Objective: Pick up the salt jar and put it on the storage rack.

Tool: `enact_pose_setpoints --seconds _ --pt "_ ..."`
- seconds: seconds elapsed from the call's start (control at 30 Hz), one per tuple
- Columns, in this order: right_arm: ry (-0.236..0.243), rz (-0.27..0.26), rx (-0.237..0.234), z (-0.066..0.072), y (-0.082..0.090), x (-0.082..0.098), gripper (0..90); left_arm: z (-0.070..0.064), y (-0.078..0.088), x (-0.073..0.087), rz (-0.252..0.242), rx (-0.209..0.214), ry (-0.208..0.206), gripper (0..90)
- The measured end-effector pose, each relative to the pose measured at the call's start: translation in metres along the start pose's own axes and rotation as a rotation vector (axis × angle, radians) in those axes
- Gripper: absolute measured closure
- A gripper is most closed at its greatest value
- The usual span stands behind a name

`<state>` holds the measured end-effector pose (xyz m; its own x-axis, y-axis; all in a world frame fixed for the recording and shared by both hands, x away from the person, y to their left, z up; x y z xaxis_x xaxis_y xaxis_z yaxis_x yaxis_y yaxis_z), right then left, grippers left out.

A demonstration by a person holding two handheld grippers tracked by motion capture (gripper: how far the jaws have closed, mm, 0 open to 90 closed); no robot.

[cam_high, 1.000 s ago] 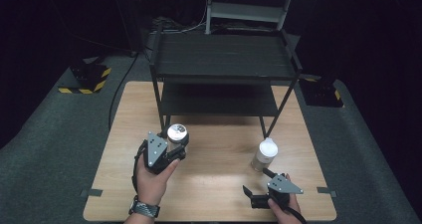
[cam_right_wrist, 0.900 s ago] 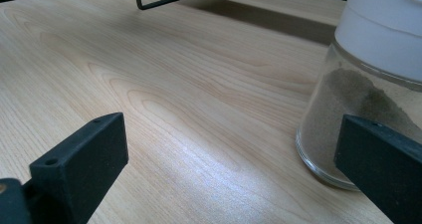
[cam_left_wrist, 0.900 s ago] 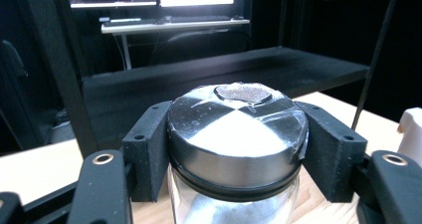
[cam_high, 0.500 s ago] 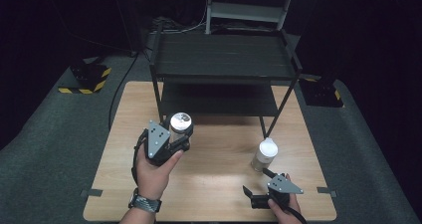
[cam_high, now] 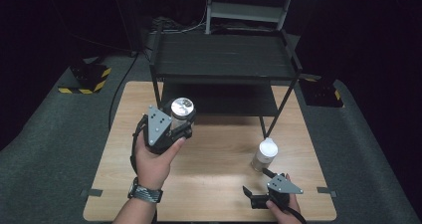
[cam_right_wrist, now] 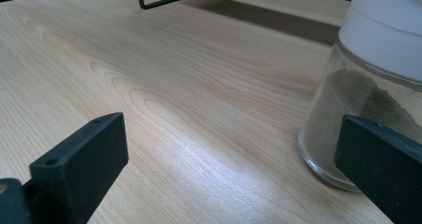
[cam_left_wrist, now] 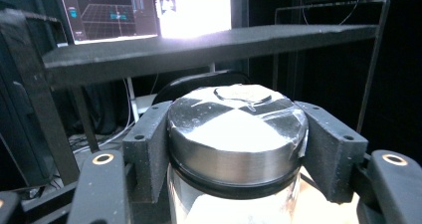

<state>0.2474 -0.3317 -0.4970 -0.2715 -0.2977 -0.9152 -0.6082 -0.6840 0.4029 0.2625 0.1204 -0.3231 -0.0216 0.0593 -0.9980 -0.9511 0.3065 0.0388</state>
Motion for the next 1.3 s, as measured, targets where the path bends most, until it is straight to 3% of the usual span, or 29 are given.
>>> enact_pose_setpoints --seconds 0.63,0.97,1.3 --pt "-0.005 -0.001 -0.002 -0.001 0.0 0.0 0.5 0.004 -0.01 -0.041 -0.058 -0.017 0.006 35.0" --pt "-0.008 -0.004 -0.002 -0.001 0.0 0.0 0.5 0.009 -0.027 -0.06 -0.076 -0.028 0.054 34.9" --pt "-0.003 -0.002 -0.008 -0.001 0.0 0.0 0.4 0.006 -0.038 -0.078 -0.094 -0.055 0.017 35.0"
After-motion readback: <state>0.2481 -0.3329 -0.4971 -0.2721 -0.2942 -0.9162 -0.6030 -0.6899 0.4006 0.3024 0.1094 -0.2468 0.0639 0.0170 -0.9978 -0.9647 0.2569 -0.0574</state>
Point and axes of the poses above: each handheld gripper's, and its own axes: y roughly backward along the jaws, x roughly out of its underside, z roughly to its left, the point moved 5 cm from there along -y, roughly forward along the jaws, and after that the axes turned 6 degrees about -x, right-handed, at the moved point
